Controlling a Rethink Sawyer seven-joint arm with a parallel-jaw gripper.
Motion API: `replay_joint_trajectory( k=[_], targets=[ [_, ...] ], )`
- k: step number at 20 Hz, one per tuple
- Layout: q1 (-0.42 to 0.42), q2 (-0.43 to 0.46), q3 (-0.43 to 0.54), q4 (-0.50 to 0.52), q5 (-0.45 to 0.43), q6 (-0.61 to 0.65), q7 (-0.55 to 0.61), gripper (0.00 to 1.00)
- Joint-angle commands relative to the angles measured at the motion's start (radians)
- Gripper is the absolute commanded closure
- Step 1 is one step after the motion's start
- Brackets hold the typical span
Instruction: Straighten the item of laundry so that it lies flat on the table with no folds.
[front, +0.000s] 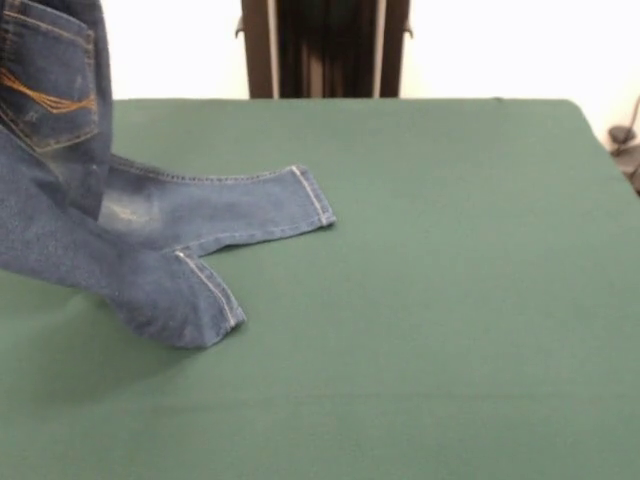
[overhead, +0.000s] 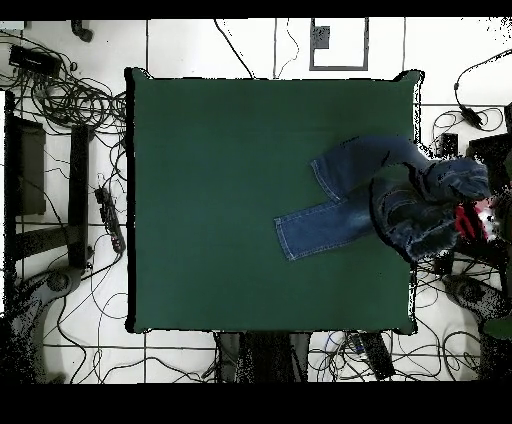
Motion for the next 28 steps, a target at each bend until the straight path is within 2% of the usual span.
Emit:
replay_joint_trajectory(
  k=[1, 9, 14, 18, 23, 28],
  targets=[
    [0.099, -0.058, -0.005, 0.205, 0.108, -0.074, 0.189, 1.00],
    [0.206, -0.134, -0.061, 0.183, 0.141, 0.042, 0.281, 1.00],
    [0.290, -0.130, -0.094, 0.121, 0.136, 0.094, 0.359, 1.00],
    [0.341, -0.133, -0.107, 0.074, 0.173, 0.117, 0.404, 1.00],
    [0.381, -0.158, -0.102, 0.034, 0.246, 0.130, 0.401, 1.00],
    [0.417, -0.169, -0.097, -0.007, 0.248, 0.167, 0.413, 1.00]
  ],
)
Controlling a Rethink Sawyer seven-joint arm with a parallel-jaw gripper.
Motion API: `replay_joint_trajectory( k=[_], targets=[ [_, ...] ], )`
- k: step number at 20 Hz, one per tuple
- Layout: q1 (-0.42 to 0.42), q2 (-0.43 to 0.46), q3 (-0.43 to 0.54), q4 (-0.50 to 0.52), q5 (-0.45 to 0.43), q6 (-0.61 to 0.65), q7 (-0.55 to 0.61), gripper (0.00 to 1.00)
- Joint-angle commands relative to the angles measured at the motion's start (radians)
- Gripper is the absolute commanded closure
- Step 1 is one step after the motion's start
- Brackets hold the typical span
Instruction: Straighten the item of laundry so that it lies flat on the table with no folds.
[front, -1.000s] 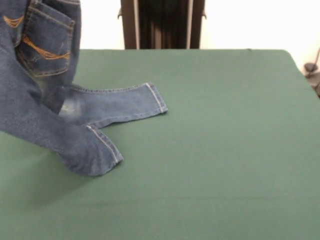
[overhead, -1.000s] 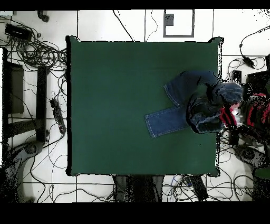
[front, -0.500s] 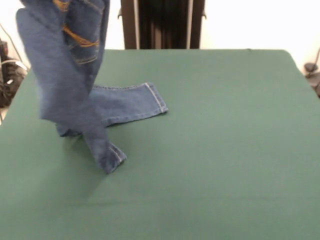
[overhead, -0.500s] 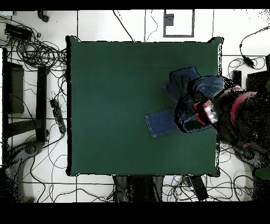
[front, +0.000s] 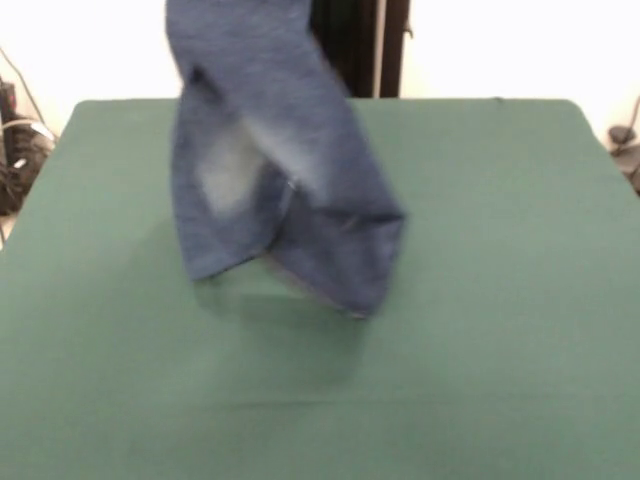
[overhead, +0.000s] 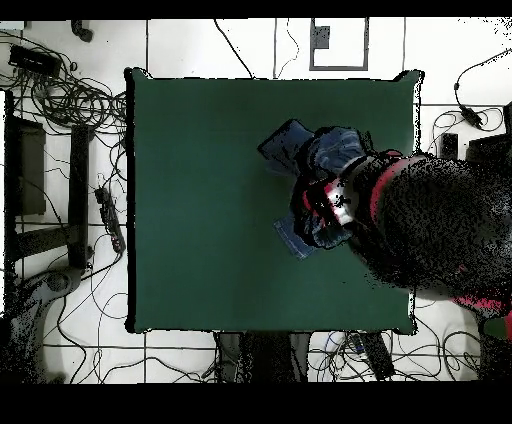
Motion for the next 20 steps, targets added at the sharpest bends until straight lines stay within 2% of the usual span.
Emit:
replay_joint_trajectory(
  k=[1, 7, 16, 18, 20],
  targets=[
    [0.084, -0.033, 0.019, -0.073, 0.069, 0.168, 0.298, 1.00],
    [0.130, 0.002, 0.031, -0.231, 0.023, 0.312, 0.380, 1.00],
    [0.233, 0.065, 0.031, -0.433, -0.026, 0.443, 0.506, 1.00],
    [0.254, 0.074, 0.030, -0.464, -0.025, 0.454, 0.527, 1.00],
    [0.268, 0.065, 0.022, -0.451, -0.010, 0.442, 0.530, 1.00]
  ],
)
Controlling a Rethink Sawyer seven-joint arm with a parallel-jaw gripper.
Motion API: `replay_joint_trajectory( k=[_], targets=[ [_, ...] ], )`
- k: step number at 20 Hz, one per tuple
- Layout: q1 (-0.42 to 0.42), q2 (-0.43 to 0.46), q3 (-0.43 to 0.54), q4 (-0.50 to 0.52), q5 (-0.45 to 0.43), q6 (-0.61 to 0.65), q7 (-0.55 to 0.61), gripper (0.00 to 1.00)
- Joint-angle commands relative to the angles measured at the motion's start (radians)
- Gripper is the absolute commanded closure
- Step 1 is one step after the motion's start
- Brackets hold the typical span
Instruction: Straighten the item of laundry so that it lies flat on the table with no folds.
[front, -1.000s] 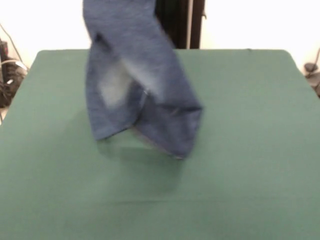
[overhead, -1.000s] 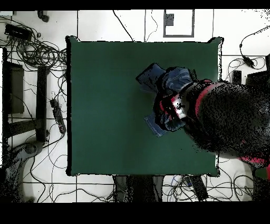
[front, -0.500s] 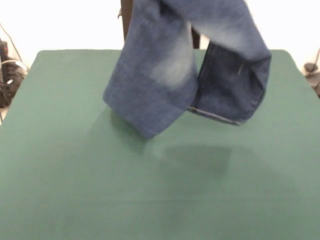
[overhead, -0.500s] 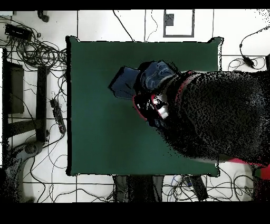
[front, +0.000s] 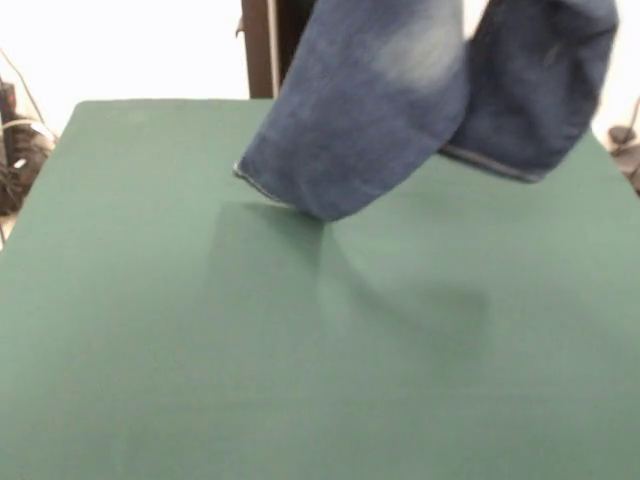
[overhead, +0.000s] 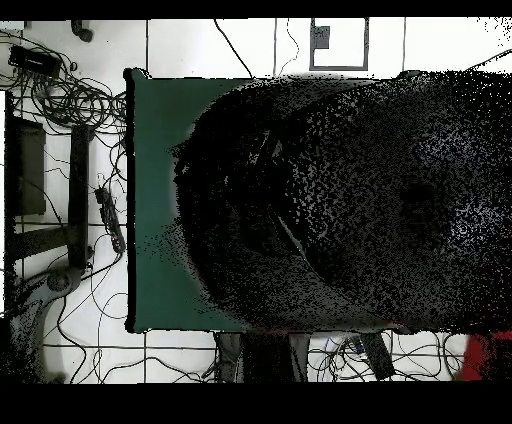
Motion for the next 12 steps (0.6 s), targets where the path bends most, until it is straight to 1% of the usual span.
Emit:
replay_joint_trajectory(
  k=[1, 4, 6, 9, 12],
  targets=[
    [0.090, 0.037, 0.013, -0.089, 0.006, 0.080, 0.378, 1.00],
    [0.118, 0.016, -0.010, -0.029, 0.005, 0.013, 0.382, 1.00],
    [0.146, 0.021, -0.016, -0.021, -0.014, -0.015, 0.404, 1.00],
    [0.201, 0.065, -0.011, -0.082, -0.060, -0.015, 0.481, 1.00],
    [0.248, 0.112, -0.009, -0.157, -0.096, 0.010, 0.541, 1.00]
  ],
)
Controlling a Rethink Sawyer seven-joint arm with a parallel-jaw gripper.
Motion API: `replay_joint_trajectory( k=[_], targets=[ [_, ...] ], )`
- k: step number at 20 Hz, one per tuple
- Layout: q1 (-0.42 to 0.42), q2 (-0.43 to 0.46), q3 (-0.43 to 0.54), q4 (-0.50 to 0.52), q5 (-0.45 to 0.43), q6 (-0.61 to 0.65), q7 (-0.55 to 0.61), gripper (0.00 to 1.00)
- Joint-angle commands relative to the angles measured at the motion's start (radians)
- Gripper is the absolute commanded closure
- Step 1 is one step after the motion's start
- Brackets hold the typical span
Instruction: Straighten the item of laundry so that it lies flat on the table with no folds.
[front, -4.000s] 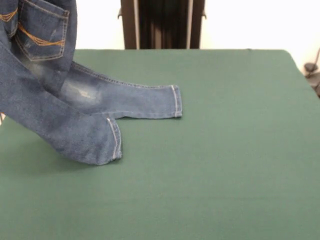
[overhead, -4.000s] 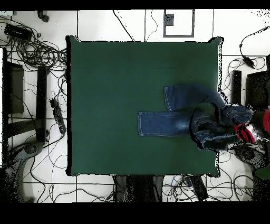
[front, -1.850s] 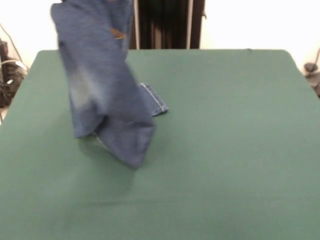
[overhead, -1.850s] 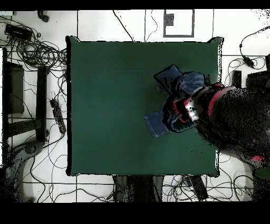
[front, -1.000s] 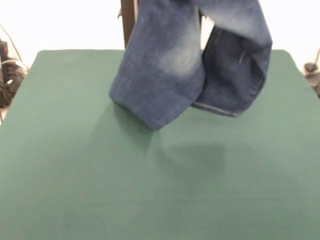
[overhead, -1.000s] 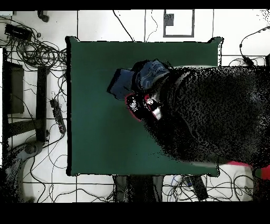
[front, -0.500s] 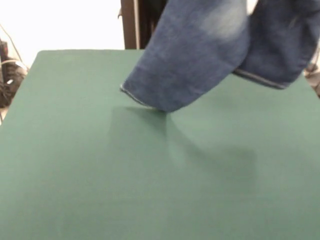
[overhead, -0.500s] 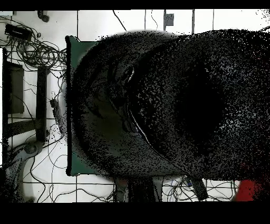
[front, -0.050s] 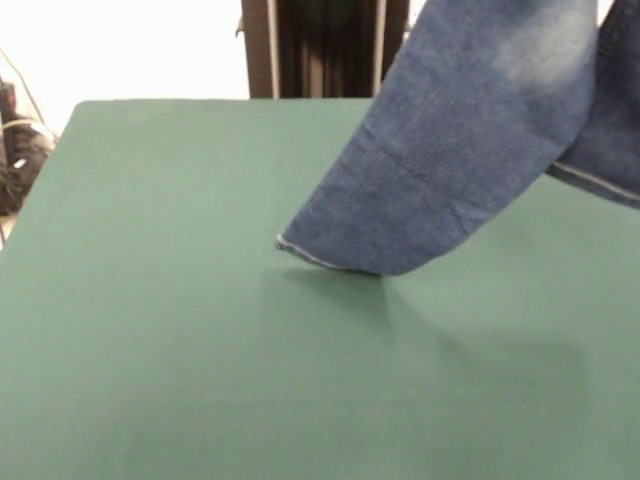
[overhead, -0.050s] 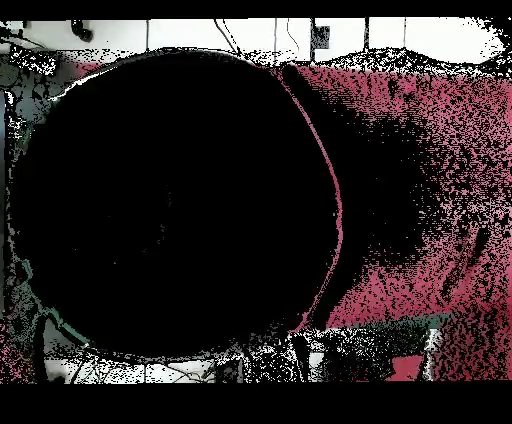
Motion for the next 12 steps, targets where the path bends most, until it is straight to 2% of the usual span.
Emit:
replay_joint_trajectory(
  k=[1, 6, 12],
  targets=[
    [0.111, 0.104, 0.005, -0.113, -0.066, 0.010, 0.395, 1.00],
    [0.171, 0.133, -0.011, -0.152, -0.084, 0.021, 0.460, 1.00],
    [0.225, 0.120, -0.024, -0.098, -0.039, -0.038, 0.499, 1.00]
  ],
)
